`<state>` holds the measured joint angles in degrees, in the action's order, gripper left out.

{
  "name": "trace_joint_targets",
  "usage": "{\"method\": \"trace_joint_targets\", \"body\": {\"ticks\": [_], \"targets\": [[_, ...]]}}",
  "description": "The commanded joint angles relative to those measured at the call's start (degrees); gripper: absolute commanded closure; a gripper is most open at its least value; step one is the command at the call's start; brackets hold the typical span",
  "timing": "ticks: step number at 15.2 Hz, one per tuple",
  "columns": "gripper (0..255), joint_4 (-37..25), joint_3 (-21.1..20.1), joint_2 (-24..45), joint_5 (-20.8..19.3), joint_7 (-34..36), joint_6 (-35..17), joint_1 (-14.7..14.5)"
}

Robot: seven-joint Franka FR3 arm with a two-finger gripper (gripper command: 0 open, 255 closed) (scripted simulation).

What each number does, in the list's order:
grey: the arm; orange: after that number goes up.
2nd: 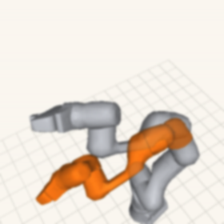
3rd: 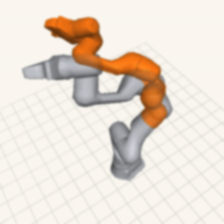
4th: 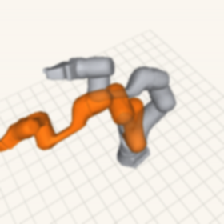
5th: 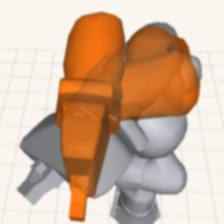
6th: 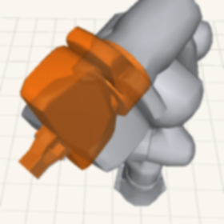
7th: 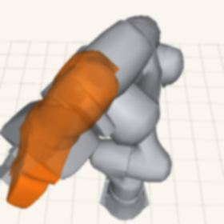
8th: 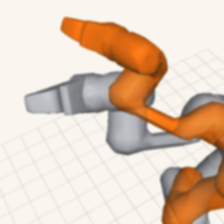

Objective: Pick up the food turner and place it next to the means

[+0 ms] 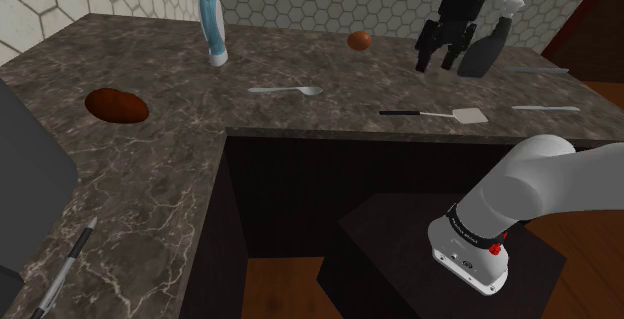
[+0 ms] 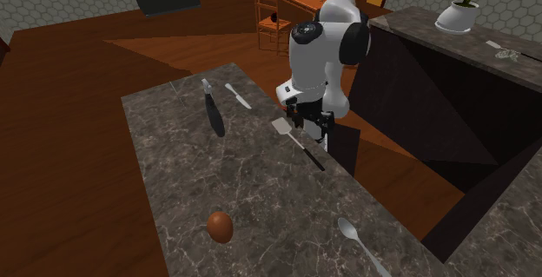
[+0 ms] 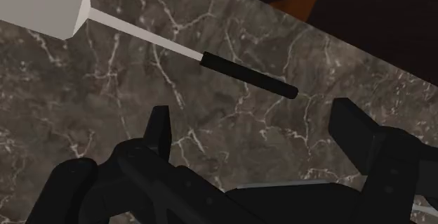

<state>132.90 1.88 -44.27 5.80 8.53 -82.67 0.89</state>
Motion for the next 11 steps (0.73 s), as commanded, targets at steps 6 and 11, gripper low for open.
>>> {"method": "trace_joint_targets", "body": {"ticks": [6,11], "targets": [[0,14.5,8.6,-13.9,-11.3,-37.0,-6.6,-12.1],[0,21.9,15.0,-20.6,-18.4,-53.9,-10.8,-17.0]]}}
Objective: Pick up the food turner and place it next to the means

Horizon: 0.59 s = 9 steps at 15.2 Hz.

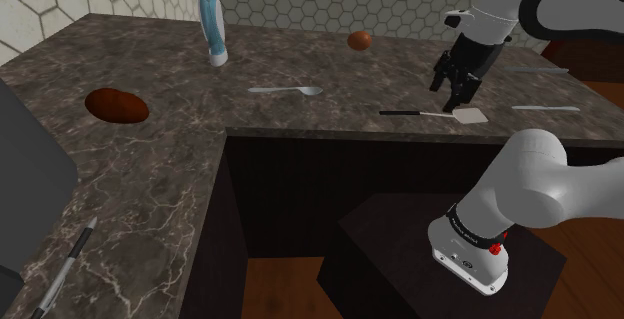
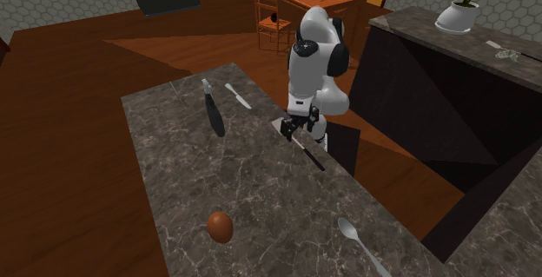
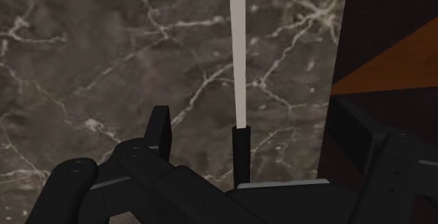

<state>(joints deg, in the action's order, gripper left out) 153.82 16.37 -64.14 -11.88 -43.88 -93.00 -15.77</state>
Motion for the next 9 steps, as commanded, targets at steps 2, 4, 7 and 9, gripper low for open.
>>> {"method": "trace_joint_targets", "body": {"ticks": [2,4,7,9], "targets": [[0,2.6,0.9,-1.0,-1.0,-1.5,-1.9,-0.1],[0,4.2,1.3,-1.2,-1.4,-1.5,-3.2,0.1],[0,5.5,1.6,-1.3,-1.7,-1.4,-4.3,0.2],[0,5.4,1.6,-1.3,-1.7,-1.4,-4.3,0.2]]}}
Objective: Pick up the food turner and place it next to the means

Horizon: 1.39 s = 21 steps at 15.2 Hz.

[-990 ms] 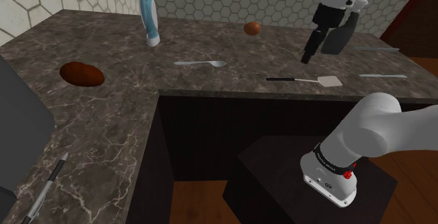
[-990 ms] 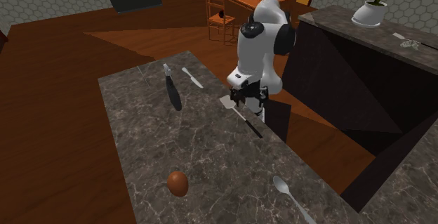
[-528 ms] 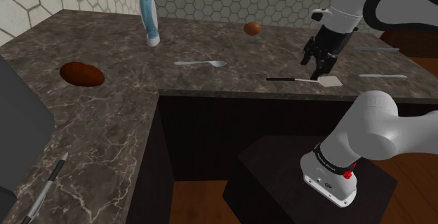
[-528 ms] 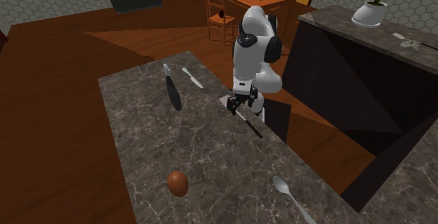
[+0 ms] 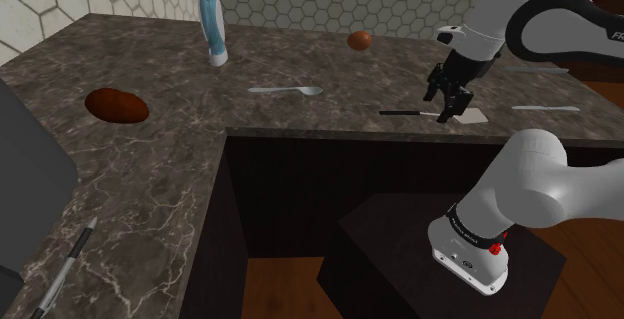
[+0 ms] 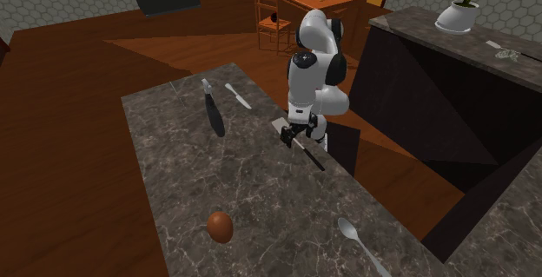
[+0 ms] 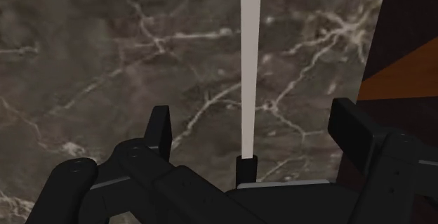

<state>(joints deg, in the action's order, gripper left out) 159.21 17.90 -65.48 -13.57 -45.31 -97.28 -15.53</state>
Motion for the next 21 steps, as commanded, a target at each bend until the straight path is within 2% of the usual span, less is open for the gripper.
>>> {"method": "trace_joint_targets", "body": {"ticks": [1,4,5,14,21], "targets": [[0,0.0,0.0,0.0,0.0,0.0,-0.1,0.0],[0,0.0,0.0,0.0,0.0,0.0,0.0,0.0],[255,0.0,0.0,0.0,0.0,0.0,0.0,0.0],[255,0.0,0.0,0.0,0.0,0.0,-0.1,0.0],[255,-5.7,-1.4,1.2,1.4,0.1,4.5,-0.9]]}}
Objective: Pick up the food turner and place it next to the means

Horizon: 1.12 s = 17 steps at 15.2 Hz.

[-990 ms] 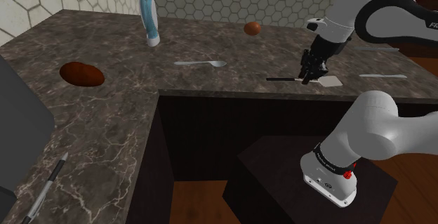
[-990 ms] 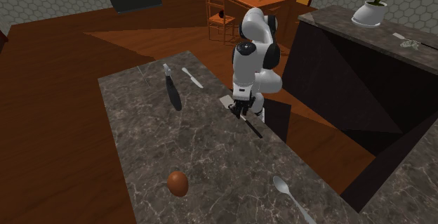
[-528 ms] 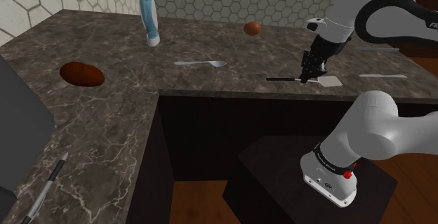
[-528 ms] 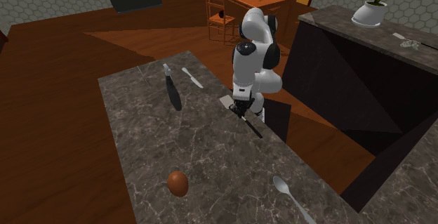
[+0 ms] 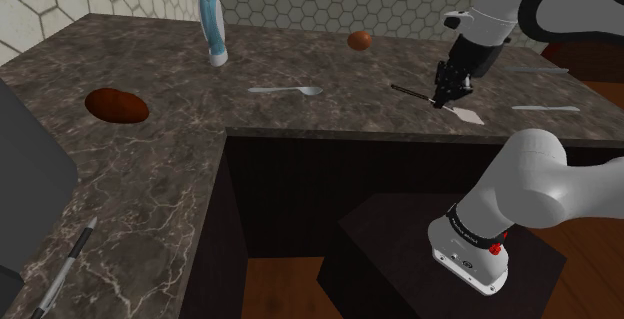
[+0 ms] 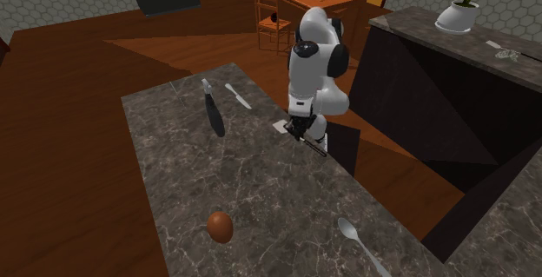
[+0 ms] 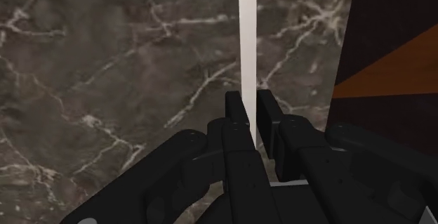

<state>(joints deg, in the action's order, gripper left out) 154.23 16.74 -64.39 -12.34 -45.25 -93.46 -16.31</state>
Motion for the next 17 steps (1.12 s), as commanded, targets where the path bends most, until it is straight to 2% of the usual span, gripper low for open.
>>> {"method": "trace_joint_targets", "body": {"ticks": [1,11,17], "targets": [[255,-1.6,-0.4,0.3,0.4,0.0,1.3,-0.2],[255,-9.6,-1.8,2.7,1.9,0.1,6.8,-1.2],[255,-12.8,7.0,3.8,-5.2,-8.2,7.7,1.1]]}}
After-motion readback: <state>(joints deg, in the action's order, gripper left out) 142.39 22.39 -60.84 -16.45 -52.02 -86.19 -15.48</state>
